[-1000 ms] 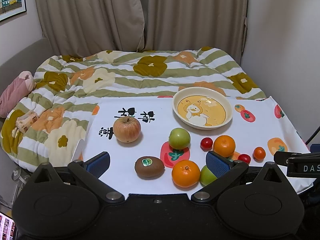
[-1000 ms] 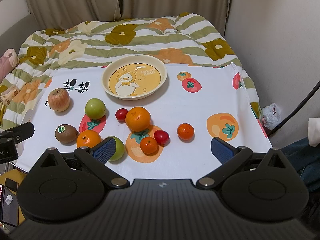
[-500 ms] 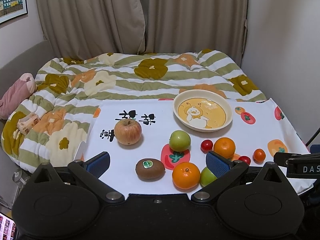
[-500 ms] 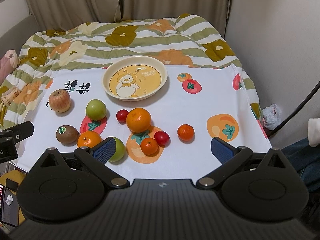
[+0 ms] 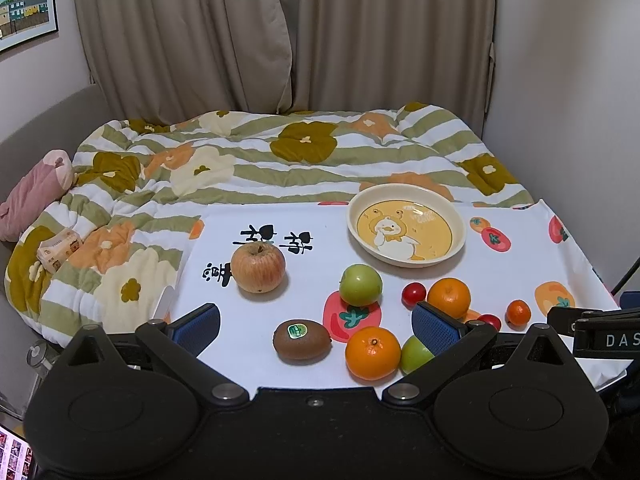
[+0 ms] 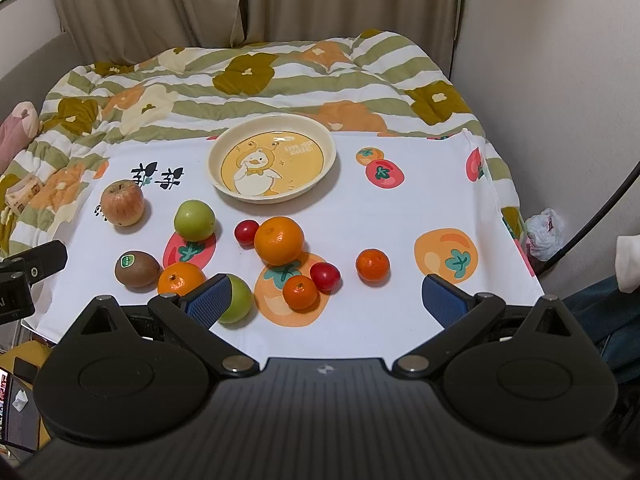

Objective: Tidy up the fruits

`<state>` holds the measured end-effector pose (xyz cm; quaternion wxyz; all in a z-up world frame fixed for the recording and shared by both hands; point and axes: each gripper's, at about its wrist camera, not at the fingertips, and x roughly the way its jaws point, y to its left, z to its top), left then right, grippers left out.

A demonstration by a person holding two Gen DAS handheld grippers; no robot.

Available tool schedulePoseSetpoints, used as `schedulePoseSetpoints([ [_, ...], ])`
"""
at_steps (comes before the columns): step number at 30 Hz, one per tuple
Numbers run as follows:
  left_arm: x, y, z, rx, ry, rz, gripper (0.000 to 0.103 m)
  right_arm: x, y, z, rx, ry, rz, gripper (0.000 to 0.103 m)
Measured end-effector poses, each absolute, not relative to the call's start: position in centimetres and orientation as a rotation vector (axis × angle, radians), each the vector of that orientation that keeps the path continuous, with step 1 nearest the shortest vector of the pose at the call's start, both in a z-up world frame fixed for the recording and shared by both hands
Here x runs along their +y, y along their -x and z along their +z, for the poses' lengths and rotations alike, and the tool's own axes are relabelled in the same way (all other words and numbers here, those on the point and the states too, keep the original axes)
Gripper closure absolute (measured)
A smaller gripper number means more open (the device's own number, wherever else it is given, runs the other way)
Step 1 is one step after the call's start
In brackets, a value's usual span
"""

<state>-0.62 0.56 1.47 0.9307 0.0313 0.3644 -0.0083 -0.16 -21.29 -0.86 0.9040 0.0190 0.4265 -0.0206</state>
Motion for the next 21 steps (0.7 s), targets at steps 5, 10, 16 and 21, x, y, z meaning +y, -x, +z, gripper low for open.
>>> schedulePoseSetpoints([
  [5,0.5,0.7,1.3,0.747,-0.061,-0.018,0.0,-21.4,0.0,-1.1,0.879,-0.037,-0.04,0.0],
  [10,0.5,0.8,1.4,0.742,-0.064,-0.015,0.0,-21.1,0.1,-0.4,0.875,-0.038,-0.038,0.0],
  [16,0.4,1.0,1.5,0.733,-0.057,-0.024,0.0,-21.1,0.5,-0.1,0.872,-0.043,-0.034,0.0],
  [21,0.3,1.1,1.6,0.727,-0.062,-0.023,0.0,-21.3,0.6,-0.8,0.868,-0.046,-0.032,0.0],
])
